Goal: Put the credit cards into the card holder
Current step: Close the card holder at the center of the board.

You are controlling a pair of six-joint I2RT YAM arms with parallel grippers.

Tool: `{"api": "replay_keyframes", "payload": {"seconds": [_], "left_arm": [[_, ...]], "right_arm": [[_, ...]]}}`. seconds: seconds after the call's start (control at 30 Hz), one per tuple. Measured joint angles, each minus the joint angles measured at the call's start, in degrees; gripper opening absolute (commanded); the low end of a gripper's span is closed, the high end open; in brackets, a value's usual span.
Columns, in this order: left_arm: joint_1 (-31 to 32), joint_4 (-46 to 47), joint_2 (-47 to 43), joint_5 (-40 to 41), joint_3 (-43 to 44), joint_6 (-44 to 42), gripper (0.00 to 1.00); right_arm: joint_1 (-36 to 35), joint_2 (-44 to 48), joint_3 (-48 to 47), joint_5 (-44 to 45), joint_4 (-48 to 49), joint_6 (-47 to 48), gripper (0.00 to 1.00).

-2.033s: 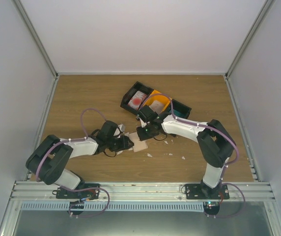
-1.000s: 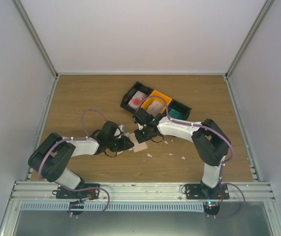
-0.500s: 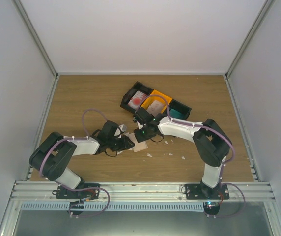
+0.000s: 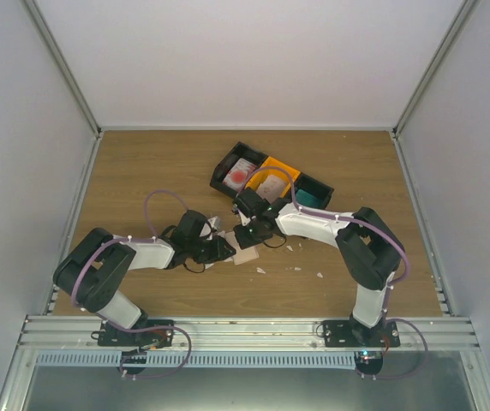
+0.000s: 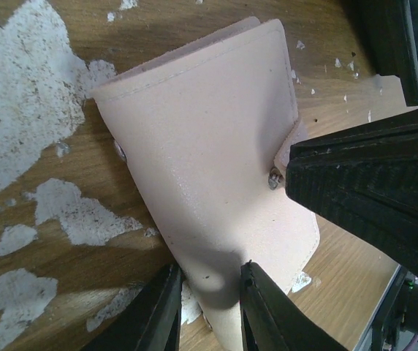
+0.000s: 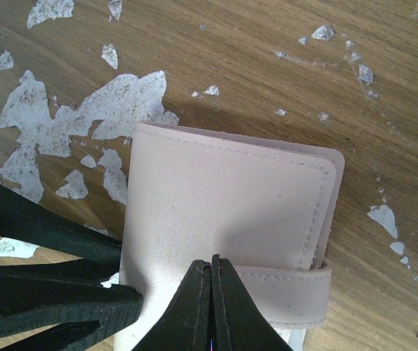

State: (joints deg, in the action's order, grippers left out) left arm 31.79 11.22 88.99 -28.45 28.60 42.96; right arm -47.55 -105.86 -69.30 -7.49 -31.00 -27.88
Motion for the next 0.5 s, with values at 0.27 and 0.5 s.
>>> {"api": "replay_keyframes", "payload": {"seconds": [0.27, 0.5], "left_arm": [[0.0, 0.2, 0.1, -0.1, 0.0, 0.0, 0.26], [0.0, 0.3, 0.2, -0.2, 0.0, 0.0, 0.26]], "right_arm": [[0.0, -0.3, 0.0, 1.6, -0.3, 0.3, 0.0], [0.2, -0.8, 0.0, 0.9, 0.4, 0.7, 0.0]]}}
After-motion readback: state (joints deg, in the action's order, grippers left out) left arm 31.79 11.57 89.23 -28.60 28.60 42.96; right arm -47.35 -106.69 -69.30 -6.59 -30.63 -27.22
